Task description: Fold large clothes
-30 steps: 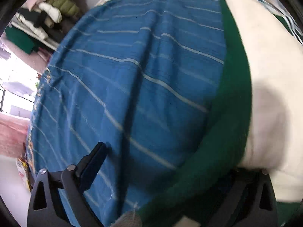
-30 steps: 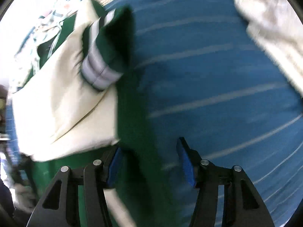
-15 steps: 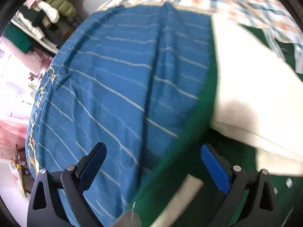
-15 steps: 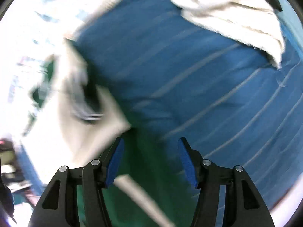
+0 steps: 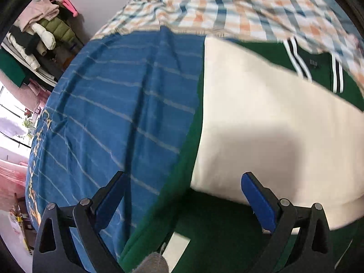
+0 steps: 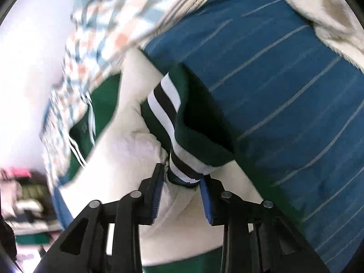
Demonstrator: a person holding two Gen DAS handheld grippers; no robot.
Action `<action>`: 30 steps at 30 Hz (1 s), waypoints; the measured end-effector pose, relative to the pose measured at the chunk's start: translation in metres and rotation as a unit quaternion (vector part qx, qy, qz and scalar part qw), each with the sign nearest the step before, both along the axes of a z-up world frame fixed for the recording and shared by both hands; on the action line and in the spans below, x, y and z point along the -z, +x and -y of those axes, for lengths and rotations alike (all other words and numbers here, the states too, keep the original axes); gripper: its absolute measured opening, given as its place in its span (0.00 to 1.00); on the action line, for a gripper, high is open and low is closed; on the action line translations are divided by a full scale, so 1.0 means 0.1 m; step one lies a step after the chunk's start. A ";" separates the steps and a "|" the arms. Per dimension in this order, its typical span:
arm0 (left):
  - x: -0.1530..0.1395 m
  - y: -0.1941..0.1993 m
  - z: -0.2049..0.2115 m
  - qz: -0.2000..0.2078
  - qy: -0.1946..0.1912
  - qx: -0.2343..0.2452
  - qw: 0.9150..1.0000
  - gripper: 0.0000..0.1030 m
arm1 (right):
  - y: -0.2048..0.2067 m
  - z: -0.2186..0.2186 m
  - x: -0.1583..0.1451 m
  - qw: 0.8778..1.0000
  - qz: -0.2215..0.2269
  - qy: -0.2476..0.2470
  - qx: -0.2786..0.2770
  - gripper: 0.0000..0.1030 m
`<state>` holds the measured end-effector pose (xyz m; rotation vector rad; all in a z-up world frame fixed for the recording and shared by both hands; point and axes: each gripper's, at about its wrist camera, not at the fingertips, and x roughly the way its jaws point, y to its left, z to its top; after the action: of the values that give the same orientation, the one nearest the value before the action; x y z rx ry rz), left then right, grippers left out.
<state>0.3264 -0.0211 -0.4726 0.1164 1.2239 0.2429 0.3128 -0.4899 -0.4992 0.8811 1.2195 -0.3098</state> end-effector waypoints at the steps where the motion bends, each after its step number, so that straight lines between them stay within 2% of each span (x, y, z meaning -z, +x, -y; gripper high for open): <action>1: 0.03 -0.10 -0.03 -0.006 0.008 0.003 1.000 1.00 | -0.11 0.03 -0.06 1.000 0.000 0.002 -0.007 0.45; 4: 0.17 -0.41 -0.13 -0.025 0.029 0.011 0.999 1.00 | -0.43 0.02 -0.32 0.999 0.005 -0.028 -0.030 0.49; 6: 0.32 -0.52 -0.21 -0.045 0.046 0.015 0.998 1.00 | -0.67 0.02 -0.42 0.996 -0.012 -0.071 -0.051 0.51; 7: 0.41 -0.53 -0.27 -0.054 0.057 0.013 0.997 1.00 | -0.74 -0.02 -0.42 0.993 -0.035 -0.095 -0.065 0.54; 8: 0.45 -0.51 -0.32 -0.055 0.066 0.009 0.996 1.00 | -0.81 -0.08 -0.38 0.988 -0.058 -0.116 -0.083 0.54; 11: 0.56 -0.30 -0.53 -0.048 0.092 -0.017 0.994 1.00 | -0.89 -0.08 -0.14 0.983 -0.082 -0.120 -0.115 0.55; 13: 0.64 -0.08 -0.68 -0.051 0.080 -0.032 0.995 1.00 | -0.85 -0.07 0.03 0.977 -0.090 -0.140 -0.131 0.54; 15: 0.71 0.01 -0.72 -0.057 0.064 -0.032 0.996 1.00 | -0.87 0.15 0.14 0.970 -0.108 -0.194 -0.097 0.41; 16: 0.73 0.03 -0.74 -0.057 0.059 -0.028 0.996 1.00 | -0.88 0.32 0.20 0.976 -0.110 -0.176 -0.065 0.38; 17: 0.73 0.05 -0.76 -0.057 0.054 -0.021 0.997 1.00 | -0.90 0.47 0.29 0.984 -0.113 -0.130 -0.037 0.38; 18: 0.72 0.05 -0.77 -0.059 0.050 -0.018 0.997 1.00 | -0.94 0.58 0.39 0.988 -0.121 -0.092 -0.017 0.39; 19: 0.70 0.03 -0.79 -0.061 0.045 -0.014 0.997 1.00 | -0.94 0.62 0.40 0.989 -0.125 -0.077 -0.015 0.40; 22: 0.56 -0.07 -0.80 -0.064 0.046 -0.010 0.997 1.00 | -0.98 0.54 0.16 0.983 -0.151 -0.101 -0.026 0.48; 24: 0.38 -0.22 -0.81 -0.059 0.032 -0.010 0.998 1.00 | -1.09 0.38 -0.10 0.985 -0.135 -0.099 -0.034 0.48; 26: 0.19 -0.47 -0.75 -0.057 0.016 0.000 0.998 1.00 | -1.27 0.07 -0.29 0.990 -0.116 -0.056 -0.060 0.49; 28: 0.05 -0.83 -0.66 -0.061 0.008 0.017 0.998 1.00 | -1.43 -0.29 -0.31 0.989 -0.114 -0.005 -0.089 0.49; 30: 0.03 -1.13 -0.56 -0.069 0.007 0.029 0.997 1.00 | -1.55 -0.79 -0.21 0.984 -0.122 0.052 -0.118 0.49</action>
<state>0.2129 0.0354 -0.4752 0.1831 1.3546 0.1960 0.1574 -0.4113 -0.4783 0.7921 1.5641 -0.1664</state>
